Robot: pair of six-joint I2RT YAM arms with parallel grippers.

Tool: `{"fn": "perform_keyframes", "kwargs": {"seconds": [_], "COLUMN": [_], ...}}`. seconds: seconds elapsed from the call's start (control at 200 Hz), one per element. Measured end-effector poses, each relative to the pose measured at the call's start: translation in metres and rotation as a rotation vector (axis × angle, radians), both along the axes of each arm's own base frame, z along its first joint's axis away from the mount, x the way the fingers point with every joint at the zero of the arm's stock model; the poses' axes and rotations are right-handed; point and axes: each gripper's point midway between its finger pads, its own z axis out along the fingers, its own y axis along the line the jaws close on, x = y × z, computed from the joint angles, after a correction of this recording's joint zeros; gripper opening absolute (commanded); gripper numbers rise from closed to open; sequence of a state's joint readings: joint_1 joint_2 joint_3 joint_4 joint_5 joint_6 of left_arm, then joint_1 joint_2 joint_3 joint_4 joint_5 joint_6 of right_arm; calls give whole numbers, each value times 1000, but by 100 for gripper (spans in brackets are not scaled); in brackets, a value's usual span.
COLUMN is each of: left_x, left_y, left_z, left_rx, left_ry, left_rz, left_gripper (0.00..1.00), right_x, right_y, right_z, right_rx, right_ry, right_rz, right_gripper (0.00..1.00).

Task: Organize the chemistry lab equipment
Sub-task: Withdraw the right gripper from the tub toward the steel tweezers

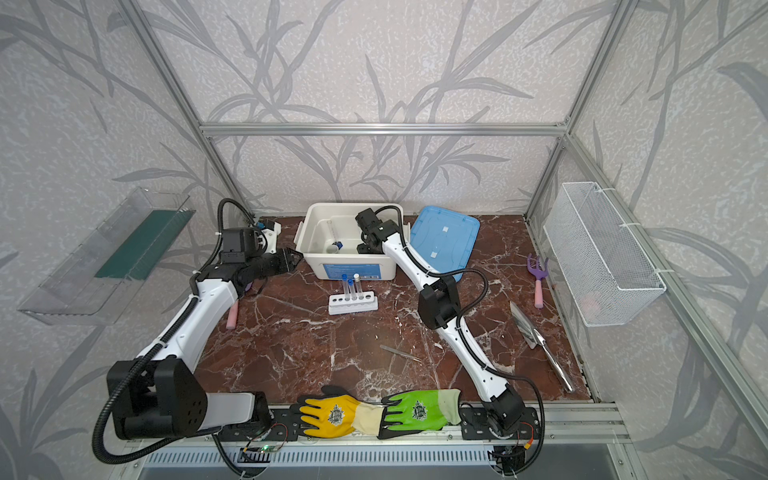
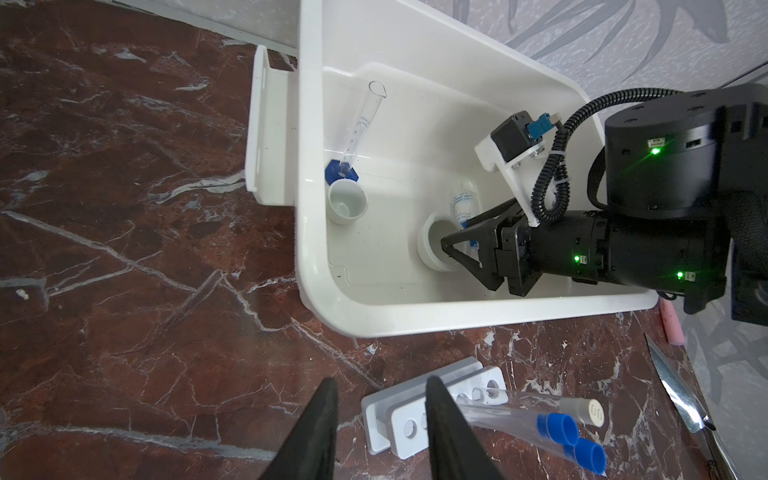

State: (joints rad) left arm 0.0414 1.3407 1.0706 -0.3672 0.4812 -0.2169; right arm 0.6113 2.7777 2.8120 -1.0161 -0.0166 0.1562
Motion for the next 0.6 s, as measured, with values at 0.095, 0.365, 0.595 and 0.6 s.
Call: {"fn": "perform_keyframes", "kwargs": {"seconds": [0.095, 0.365, 0.595, 0.6], "left_x": [0, 0, 0, 0], "left_y": [0, 0, 0, 0], "left_z": [0, 0, 0, 0], "left_rx": [0, 0, 0, 0], "left_ry": [0, 0, 1, 1], "left_rz": [0, 0, 0, 0], "left_gripper": [37, 37, 37, 37], "right_x": [2, 12, 15, 15], "right_y": [-2, -1, 1, 1], "right_z": [4, 41, 77, 78], "right_rx": [5, 66, 111, 111], "right_ry": [-7, -69, -129, -130], "right_rz": [-5, -13, -8, -7], "right_gripper": [66, 80, 86, 86]}}
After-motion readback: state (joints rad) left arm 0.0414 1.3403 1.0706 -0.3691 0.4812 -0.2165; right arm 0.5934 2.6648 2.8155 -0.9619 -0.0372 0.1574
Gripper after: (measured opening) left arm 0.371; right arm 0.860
